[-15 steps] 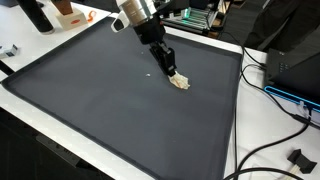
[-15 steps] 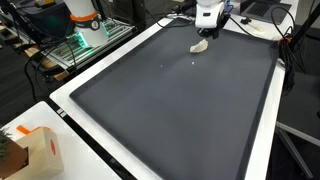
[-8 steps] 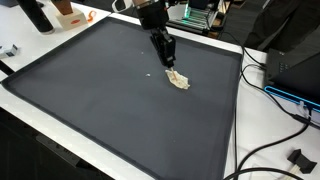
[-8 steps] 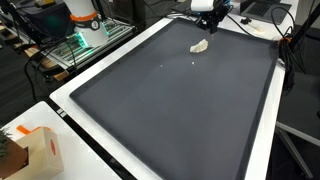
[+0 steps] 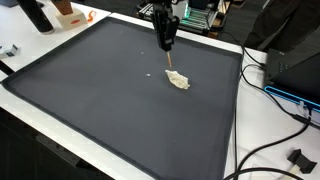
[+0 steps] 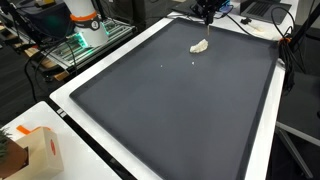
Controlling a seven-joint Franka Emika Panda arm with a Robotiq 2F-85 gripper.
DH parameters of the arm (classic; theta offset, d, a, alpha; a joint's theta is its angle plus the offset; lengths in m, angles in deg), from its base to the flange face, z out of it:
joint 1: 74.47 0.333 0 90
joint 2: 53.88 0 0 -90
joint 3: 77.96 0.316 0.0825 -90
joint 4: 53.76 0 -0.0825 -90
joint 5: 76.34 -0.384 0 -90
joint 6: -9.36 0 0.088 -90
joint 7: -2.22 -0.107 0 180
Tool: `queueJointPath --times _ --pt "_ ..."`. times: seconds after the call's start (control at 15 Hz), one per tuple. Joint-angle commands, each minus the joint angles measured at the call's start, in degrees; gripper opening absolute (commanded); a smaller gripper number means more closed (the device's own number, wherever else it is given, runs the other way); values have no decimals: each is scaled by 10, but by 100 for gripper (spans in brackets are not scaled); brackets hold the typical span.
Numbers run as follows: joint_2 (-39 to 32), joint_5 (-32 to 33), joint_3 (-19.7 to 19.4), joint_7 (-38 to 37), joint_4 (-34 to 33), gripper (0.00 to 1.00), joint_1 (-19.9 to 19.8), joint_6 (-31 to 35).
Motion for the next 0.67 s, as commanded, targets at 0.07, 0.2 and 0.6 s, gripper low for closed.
queueJointPath --times 0.07,0.2,0.6 --pt "54 101 -4 -78 38 3 9 -9" --pt "68 141 0 -94 40 3 7 -21" --pt "93 200 17 -79 36 3 4 -55"
